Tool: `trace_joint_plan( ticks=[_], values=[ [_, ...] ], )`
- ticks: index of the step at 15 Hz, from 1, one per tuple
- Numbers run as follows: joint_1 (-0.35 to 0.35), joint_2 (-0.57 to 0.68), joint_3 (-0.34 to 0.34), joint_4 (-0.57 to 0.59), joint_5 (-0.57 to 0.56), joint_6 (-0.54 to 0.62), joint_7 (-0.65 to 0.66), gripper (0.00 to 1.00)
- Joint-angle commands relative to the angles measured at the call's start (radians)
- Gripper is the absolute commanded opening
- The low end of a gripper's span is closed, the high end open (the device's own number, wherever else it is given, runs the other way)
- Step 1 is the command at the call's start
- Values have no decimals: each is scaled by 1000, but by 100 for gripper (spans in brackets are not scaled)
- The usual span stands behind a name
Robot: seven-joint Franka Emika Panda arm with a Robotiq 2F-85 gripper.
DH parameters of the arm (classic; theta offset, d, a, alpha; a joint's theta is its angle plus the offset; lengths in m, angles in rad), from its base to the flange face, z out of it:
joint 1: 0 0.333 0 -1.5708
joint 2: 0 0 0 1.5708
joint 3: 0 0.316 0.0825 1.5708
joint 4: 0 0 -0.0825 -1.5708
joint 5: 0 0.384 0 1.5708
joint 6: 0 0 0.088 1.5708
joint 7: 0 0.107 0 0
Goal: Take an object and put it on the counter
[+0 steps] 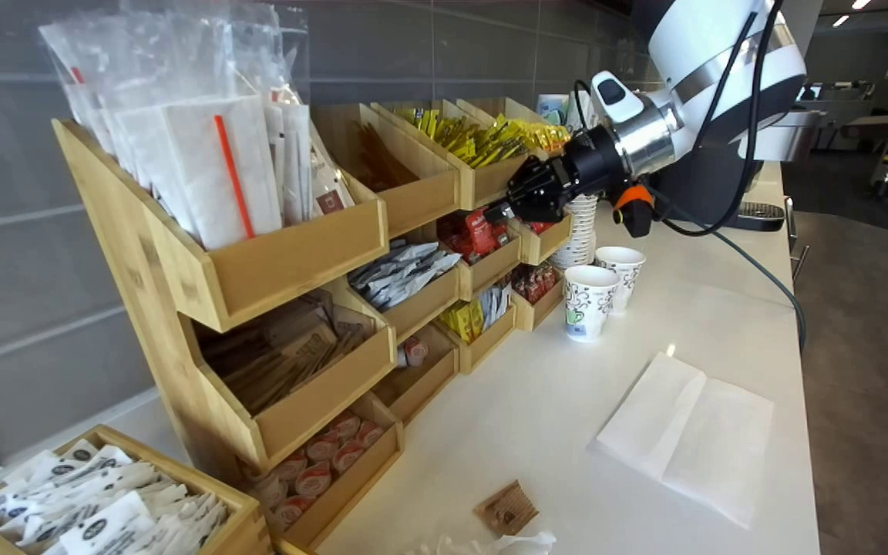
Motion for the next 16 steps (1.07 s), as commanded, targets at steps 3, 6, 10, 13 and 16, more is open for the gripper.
trace_joint_plan(
  ticks=[3,6,10,13,16],
  values=[
    [-3,-35,-5,-28,21,-29,-95,0],
    [-3,-40,-5,-45,-21,-31,-90,0],
    [-5,-55,-7,-83,-72,-42,-59,0],
    [-4,-77,-6,-111,-105,-40,-60,0],
    [-2,-123,-3,-147,-145,-28,-58,0]
  ],
)
